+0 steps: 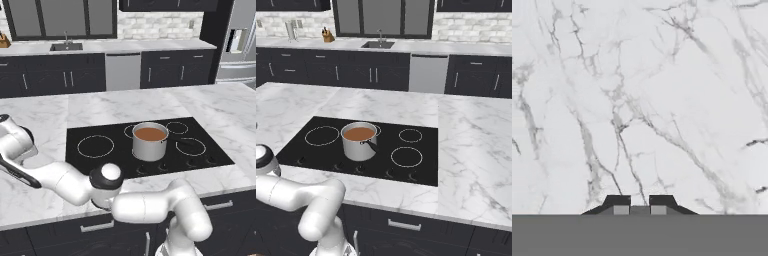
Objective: Pick up the sugar cube(s) and place them in the saucepan with hot chocolate.
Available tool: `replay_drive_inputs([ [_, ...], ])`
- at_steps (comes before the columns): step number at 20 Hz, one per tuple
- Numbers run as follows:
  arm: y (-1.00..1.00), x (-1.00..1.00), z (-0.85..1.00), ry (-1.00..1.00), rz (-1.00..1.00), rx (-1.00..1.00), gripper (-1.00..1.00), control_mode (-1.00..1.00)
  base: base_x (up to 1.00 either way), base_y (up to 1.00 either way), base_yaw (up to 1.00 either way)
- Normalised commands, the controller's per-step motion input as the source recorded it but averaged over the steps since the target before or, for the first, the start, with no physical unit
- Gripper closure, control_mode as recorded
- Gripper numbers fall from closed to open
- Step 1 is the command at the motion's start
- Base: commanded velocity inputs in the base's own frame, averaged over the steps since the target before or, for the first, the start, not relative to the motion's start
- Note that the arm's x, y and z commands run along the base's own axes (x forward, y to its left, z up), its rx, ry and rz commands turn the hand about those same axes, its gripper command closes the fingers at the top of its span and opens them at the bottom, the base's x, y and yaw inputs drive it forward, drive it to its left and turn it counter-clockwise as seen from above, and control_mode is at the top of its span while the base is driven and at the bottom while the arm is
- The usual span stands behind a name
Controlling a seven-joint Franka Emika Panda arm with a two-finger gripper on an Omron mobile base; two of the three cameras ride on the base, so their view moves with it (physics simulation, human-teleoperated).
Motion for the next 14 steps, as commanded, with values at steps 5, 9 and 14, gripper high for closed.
replay_drive_inputs([
  [5,-0.87,-0.05,0.78,-0.26,-0.03,0.12,1.0,-1.0,0.0,0.0,0.0],
  [9,-1.0,0.0,0.58,-0.25,-0.09,0.16,1.0,-1.0,0.0,0.0,0.0],
  [14,-1.0,0.01,0.48,-0.16,-0.07,0.16,1.0,-1.0,0.0,0.0,0.0],
])
